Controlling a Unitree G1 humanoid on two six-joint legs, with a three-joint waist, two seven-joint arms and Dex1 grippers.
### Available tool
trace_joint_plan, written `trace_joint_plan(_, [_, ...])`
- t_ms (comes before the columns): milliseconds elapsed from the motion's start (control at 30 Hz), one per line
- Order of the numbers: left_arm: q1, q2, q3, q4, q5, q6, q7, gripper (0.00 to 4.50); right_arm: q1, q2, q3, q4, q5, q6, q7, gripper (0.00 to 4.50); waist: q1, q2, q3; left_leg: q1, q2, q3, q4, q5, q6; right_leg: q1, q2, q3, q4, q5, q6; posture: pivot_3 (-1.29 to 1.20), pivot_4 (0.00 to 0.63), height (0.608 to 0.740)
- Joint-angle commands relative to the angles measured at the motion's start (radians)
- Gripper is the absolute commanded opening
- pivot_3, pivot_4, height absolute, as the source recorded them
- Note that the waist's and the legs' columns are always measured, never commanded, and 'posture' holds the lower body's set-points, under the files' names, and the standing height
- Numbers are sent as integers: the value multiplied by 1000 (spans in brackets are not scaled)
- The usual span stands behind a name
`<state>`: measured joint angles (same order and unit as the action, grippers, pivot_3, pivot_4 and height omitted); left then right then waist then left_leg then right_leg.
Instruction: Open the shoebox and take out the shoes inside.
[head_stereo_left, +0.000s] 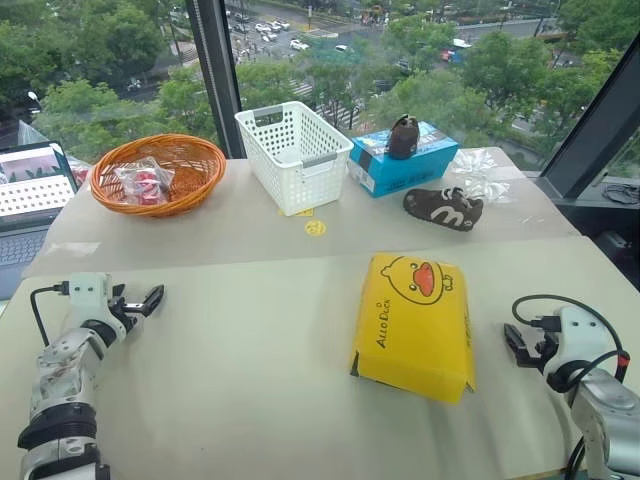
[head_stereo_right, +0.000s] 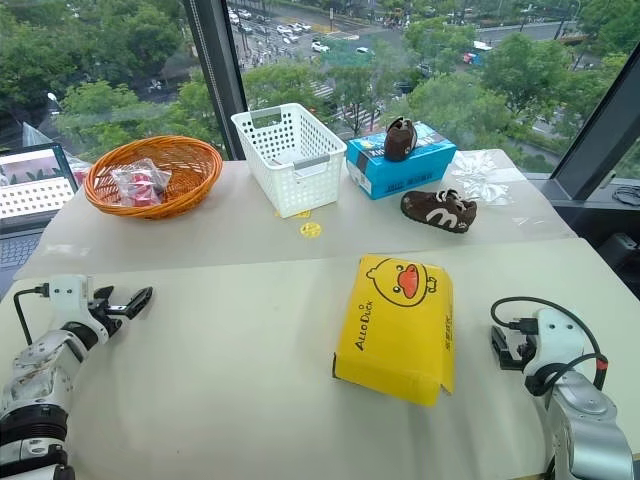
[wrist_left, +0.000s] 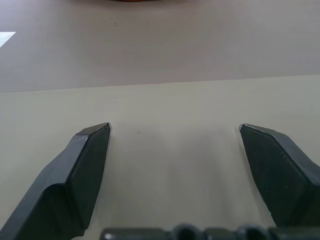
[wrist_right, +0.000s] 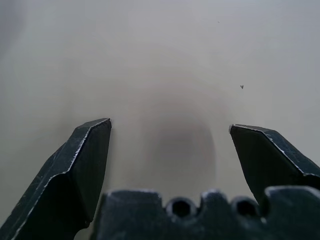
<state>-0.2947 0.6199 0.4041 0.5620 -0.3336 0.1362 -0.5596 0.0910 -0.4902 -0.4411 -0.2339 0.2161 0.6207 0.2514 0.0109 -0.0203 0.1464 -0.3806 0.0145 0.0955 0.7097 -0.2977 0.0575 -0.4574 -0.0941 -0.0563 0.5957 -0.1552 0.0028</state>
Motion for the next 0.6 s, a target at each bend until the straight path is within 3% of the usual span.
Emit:
trace_joint_plan(33, [-18, -3, 10, -10, -5, -25, 6, 4410, -4, -9, -19, -19, -10, -34, -9, 4407, 0, 0, 0, 0, 0, 0, 0, 0, 0, 0, 0, 0, 0, 0, 0, 0, 150, 731])
trace_joint_plan(233, [-16, -4, -43, -54, 8, -58, -85, 4410, -16, -6, -11, 2, -8, -44, -10, 4407, 0, -1, 0, -2, 0, -1, 0, 0, 0, -1, 0, -1, -1, 0, 0, 0, 150, 731])
trace_joint_plan(367, [25, 55, -206, -184, 63, -96, -316, 4410, -16, -37, 8, -7, 9, -26, 44, 4407, -1, -1, 1, -3, 0, -1, 0, 0, 0, -1, 0, -2, -1, 0, 0, 0, 150, 731])
trace_joint_plan(467, [62, 112, -310, -405, 7, -52, -518, 4410, -4, -84, 29, -49, 45, 3, 133, 4407, -2, -1, 1, -5, 0, 0, 0, -1, 1, -2, -1, -2, -2, -1, -3, 0, 150, 731])
trace_joint_plan(600, [3, 152, -361, -465, -20, -44, -654, 3358, 24, -151, 19, -83, 91, 12, 239, 3359, 1, 0, 1, -4, 0, -1, 0, -1, 2, -2, -1, -2, -2, -2, -3, 0, 150, 731])
